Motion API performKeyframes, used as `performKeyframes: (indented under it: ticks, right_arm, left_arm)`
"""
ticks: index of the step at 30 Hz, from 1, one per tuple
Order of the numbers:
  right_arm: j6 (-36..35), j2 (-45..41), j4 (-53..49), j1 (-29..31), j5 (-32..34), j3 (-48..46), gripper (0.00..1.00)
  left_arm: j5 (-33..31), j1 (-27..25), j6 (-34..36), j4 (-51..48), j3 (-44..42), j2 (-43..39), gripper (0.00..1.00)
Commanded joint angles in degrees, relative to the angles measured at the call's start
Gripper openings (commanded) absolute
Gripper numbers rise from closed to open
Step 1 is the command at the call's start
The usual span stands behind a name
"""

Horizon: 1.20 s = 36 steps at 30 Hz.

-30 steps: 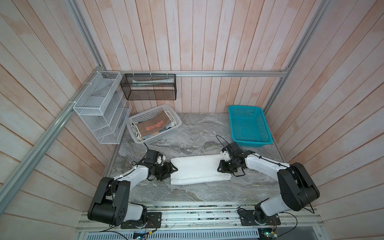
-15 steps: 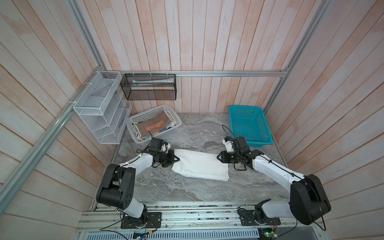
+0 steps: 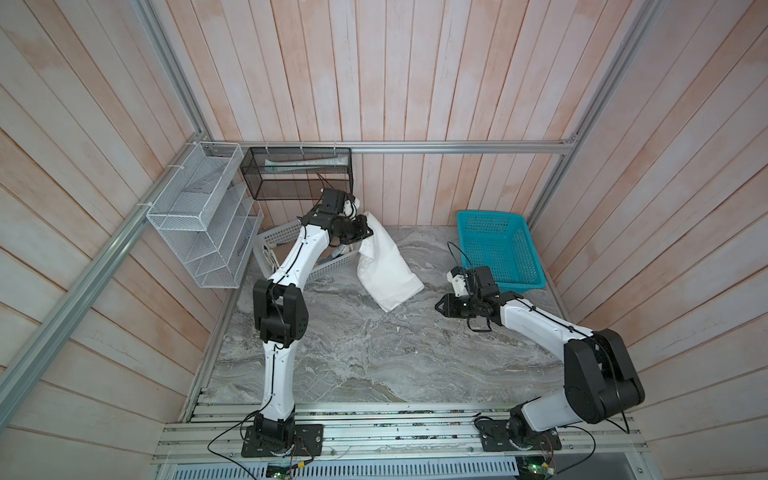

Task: Fold and stack the towels
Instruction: 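Carry the towel with the left gripper onto the white basket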

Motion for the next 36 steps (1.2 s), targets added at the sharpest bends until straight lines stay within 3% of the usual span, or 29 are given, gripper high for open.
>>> performKeyframes:
  ticks: [1, 4, 10, 21, 30, 36]
  right_arm:
    - [-0.87, 1.84, 0.76, -0.67, -2.34, 2.0, 0.33]
    - [-0.85, 2.4, 0.81, -0.81, -2.56, 2.07, 0.33]
    - [-0.67, 3.95, 1.64, -1.16, -3.7, 1.65, 0.33]
    - [-0.26, 6.91, 1.79, -1.17, -5.78, 2.91, 0.33]
    - [0.46, 5.36, 1.01, -1.16, -5.83, 2.07, 0.33]
    - [0.39, 3.16, -0.45, -1.19, -5.32, 2.14, 0.33]
  left_arm:
    - [1.4, 2.88, -1.54, -6.58, 14.74, 5.72, 0.0]
    - [3.15, 5.69, -5.95, -1.73, 16.04, 5.82, 0.0]
    - [3.11, 11.53, -12.02, 15.53, -4.89, -5.78, 0.0]
    - [0.25, 17.97, -9.1, 18.87, -26.06, -11.84, 0.0]
    - [2.69, 12.71, -4.37, 19.04, -43.53, -14.48, 0.0]
    - [3.95, 8.33, -6.58, 21.95, -52.87, -20.94, 0.0]
